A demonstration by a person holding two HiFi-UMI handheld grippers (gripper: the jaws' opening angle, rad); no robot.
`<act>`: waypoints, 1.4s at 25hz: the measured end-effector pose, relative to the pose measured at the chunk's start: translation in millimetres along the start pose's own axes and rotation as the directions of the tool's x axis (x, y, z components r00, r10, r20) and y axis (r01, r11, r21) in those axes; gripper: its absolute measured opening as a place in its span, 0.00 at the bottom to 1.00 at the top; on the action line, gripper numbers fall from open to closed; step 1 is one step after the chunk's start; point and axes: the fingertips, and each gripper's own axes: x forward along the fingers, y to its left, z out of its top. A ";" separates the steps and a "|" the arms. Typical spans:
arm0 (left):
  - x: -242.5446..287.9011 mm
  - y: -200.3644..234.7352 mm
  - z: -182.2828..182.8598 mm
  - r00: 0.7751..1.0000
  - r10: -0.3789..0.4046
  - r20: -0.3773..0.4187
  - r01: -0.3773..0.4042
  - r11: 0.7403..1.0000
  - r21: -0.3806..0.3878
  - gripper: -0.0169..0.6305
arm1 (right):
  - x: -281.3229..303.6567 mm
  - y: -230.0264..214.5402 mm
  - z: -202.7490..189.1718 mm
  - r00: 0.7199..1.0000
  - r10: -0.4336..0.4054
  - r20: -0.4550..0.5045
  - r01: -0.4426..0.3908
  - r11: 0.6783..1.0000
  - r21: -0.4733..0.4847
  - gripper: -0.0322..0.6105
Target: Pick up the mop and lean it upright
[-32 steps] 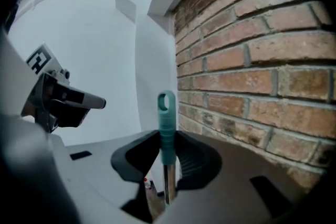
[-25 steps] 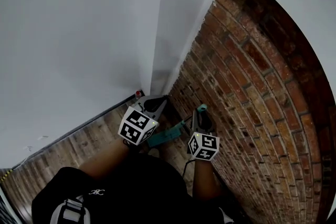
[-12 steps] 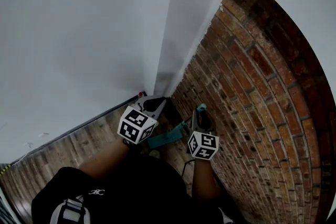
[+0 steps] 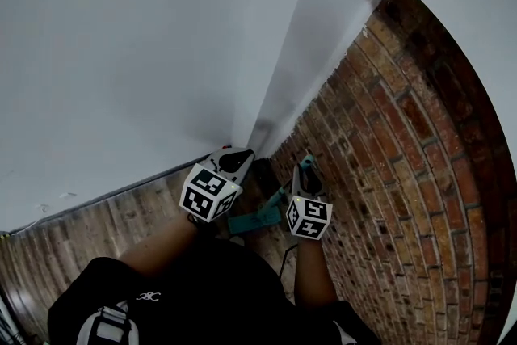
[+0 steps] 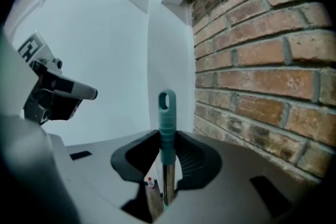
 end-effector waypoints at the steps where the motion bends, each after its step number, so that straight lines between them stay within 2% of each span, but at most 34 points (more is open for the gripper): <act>1: -2.9 3.7 0.3 1.000 0.011 0.004 -0.011 1.000 -0.003 0.01 | 9.3 2.3 1.4 1.000 0.010 -0.006 -0.010 1.000 -0.001 0.22; 6: -20.3 23.5 0.8 0.997 0.071 0.025 -0.071 0.997 -0.020 0.01 | 64.1 13.4 8.9 0.997 0.057 -0.049 -0.058 0.998 -0.018 0.22; 17: -69.1 68.8 -5.2 0.974 0.218 0.057 -0.214 0.974 -0.077 0.01 | 167.9 34.8 14.4 0.984 0.089 -0.152 -0.095 0.995 -0.029 0.22; 27: -82.2 76.9 -4.1 0.970 0.237 0.063 -0.231 0.970 -0.078 0.01 | 196.0 53.3 7.9 0.971 0.117 -0.208 -0.127 0.991 -0.033 0.22; 28: -82.0 77.1 -3.4 0.970 0.234 0.065 -0.229 0.971 -0.076 0.01 | 193.4 54.6 7.9 0.969 0.134 -0.207 -0.146 0.988 -0.044 0.24; 29: -81.3 77.0 -2.9 0.971 0.229 0.065 -0.224 0.972 -0.075 0.01 | 188.1 55.7 9.6 0.969 0.149 -0.197 -0.163 0.985 -0.057 0.48; 30: -80.1 76.6 -2.9 0.973 0.224 0.063 -0.219 0.973 -0.076 0.01 | 179.8 56.0 12.3 0.971 0.160 -0.179 -0.173 0.983 -0.062 0.54; 33: -73.4 74.2 -5.2 0.978 0.202 0.055 -0.197 0.977 -0.080 0.01 | 141.9 54.1 27.0 0.982 0.166 -0.090 -0.168 0.986 -0.017 0.54; 34: -69.4 72.5 -5.9 0.980 0.192 0.051 -0.187 0.979 -0.080 0.01 | 127.2 52.3 33.4 0.986 0.153 -0.058 -0.154 0.988 -0.003 0.50; 35: -64.6 69.6 -6.3 0.983 0.179 0.048 -0.175 0.981 -0.079 0.01 | 112.2 49.5 39.7 0.990 0.134 -0.030 -0.134 0.991 0.009 0.27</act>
